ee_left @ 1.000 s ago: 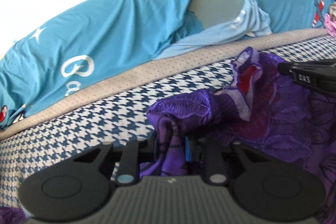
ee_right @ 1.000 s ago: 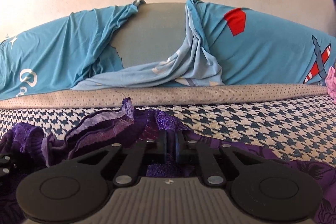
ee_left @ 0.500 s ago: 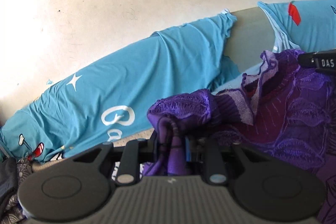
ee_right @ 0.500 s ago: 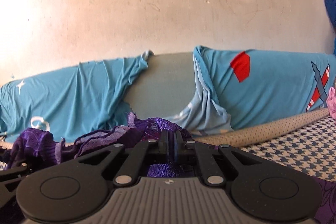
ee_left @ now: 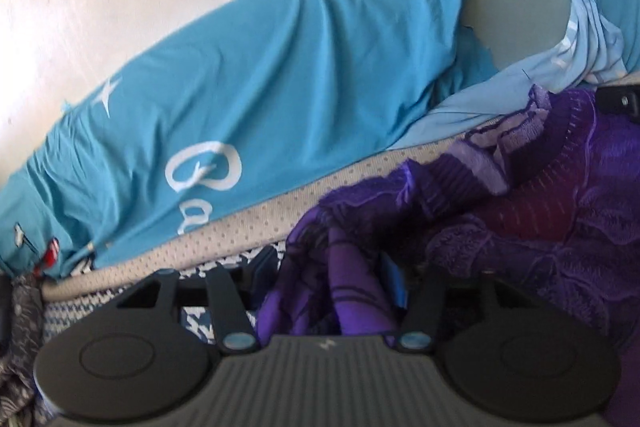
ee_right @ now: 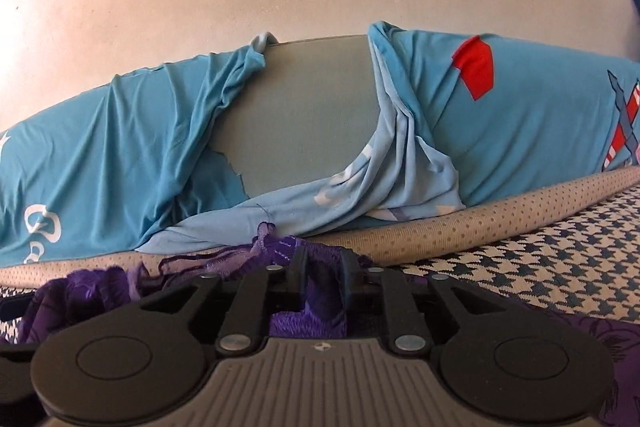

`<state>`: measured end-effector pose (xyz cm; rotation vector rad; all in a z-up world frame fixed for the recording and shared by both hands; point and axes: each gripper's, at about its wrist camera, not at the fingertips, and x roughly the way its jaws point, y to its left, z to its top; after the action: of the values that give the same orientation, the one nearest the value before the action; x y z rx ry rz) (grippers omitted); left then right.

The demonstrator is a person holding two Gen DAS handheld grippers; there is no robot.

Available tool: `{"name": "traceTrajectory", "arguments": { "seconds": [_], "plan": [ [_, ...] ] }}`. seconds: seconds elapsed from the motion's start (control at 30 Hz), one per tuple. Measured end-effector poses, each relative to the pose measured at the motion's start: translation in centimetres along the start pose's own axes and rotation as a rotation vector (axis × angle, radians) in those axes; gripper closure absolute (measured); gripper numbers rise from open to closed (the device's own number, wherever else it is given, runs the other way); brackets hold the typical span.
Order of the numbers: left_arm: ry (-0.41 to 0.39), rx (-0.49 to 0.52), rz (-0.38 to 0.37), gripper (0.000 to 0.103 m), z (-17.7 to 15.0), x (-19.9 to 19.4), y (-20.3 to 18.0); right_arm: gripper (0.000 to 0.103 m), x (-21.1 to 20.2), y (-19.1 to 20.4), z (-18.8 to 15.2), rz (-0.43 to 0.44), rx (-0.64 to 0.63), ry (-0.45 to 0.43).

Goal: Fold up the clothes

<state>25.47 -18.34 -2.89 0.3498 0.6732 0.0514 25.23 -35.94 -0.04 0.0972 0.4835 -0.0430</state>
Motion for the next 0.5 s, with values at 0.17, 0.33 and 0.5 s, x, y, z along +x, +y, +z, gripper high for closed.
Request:
{"name": "traceTrajectory", "arguments": {
  "seconds": [0.17,0.33,0.5],
  "plan": [
    [0.040,-0.155,-0.078,0.030,0.9,-0.8,3.5,0.074,-1.6,0.3,0.6,0.026,-0.002,-0.021],
    [0.049,-0.194,-0.086,0.030,0.2,-3.0,6.9,0.068,-3.9,1.4,0.3,0.088,-0.002,-0.001],
    [0.079,-0.231,-0.072,0.027,-1.9,-5.4,11.2,0.060,-6.4,2.6,-0.5,0.186,0.036,0.054]
  ]
}}
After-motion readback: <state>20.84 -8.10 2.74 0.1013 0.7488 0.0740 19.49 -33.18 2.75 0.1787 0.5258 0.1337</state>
